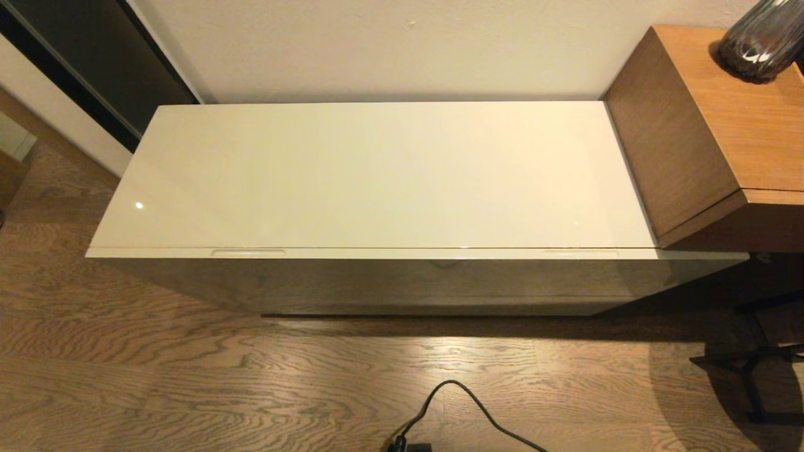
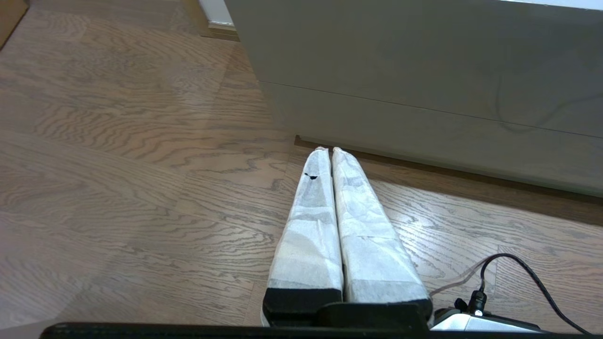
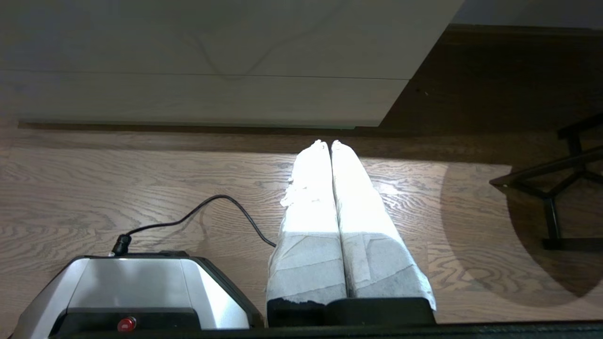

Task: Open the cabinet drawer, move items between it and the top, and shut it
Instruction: Open the drawer

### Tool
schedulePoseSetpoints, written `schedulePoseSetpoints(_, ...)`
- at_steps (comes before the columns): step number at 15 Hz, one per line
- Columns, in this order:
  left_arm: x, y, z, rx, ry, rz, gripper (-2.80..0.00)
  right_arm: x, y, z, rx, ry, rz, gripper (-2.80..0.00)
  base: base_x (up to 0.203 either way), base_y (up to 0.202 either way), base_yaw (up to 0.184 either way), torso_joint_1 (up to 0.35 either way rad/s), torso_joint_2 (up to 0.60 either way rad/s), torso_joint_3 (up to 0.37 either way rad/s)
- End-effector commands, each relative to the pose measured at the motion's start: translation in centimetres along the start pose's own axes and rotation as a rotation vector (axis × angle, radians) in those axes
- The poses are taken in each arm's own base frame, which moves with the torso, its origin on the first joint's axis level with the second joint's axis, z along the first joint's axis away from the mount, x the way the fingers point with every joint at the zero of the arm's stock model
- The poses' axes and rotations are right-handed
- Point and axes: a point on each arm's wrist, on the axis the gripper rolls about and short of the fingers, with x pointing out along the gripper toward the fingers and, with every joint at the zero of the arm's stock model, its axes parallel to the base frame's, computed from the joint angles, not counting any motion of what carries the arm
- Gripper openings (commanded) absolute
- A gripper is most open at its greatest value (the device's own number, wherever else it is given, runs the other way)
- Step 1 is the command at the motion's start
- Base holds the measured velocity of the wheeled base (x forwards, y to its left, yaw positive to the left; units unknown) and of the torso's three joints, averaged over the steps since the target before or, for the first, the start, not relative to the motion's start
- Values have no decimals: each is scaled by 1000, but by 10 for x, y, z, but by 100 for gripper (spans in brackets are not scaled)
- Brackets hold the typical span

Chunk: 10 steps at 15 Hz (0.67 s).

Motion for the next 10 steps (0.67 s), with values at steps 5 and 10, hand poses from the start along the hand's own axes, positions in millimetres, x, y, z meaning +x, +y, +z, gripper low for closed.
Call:
schedulePoseSetpoints(5, -3, 0, -1, -1, -37, -1, -280, 1, 0, 0, 4, -5, -3, -280, 0, 0, 0, 0, 0, 0)
schedulePoseSetpoints(10, -3, 0, -2, -1, -36, -1, -280, 1, 0, 0, 2, -14, -2, -280, 0, 0, 0, 0, 0, 0)
